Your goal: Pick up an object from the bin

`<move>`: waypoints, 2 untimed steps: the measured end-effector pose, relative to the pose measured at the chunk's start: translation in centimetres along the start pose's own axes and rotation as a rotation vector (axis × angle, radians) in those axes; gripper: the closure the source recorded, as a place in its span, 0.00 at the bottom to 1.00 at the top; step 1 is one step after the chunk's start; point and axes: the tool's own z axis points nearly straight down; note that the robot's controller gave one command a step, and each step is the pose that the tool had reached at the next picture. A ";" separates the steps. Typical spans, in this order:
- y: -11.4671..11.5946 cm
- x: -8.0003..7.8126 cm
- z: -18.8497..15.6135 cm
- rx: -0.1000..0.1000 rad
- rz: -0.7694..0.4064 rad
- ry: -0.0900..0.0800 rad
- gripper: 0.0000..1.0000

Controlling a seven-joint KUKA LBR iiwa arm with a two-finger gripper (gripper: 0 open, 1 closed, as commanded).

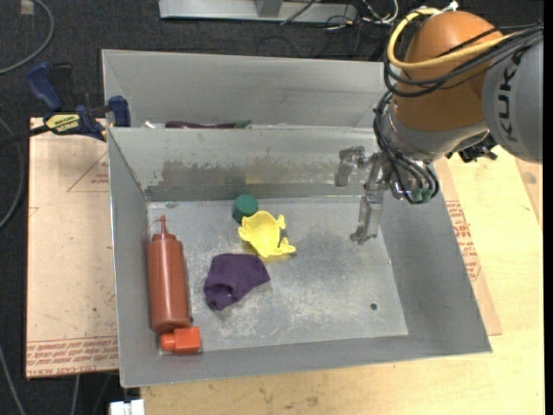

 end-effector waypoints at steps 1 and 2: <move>0.0 -0.1 -0.5 0.000 0.000 -0.008 0.00; 1.6 -1.7 3.3 0.002 -0.047 -0.015 0.00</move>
Offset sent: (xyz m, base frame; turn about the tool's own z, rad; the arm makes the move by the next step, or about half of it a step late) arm 0.0428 0.0562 -0.1280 -0.1550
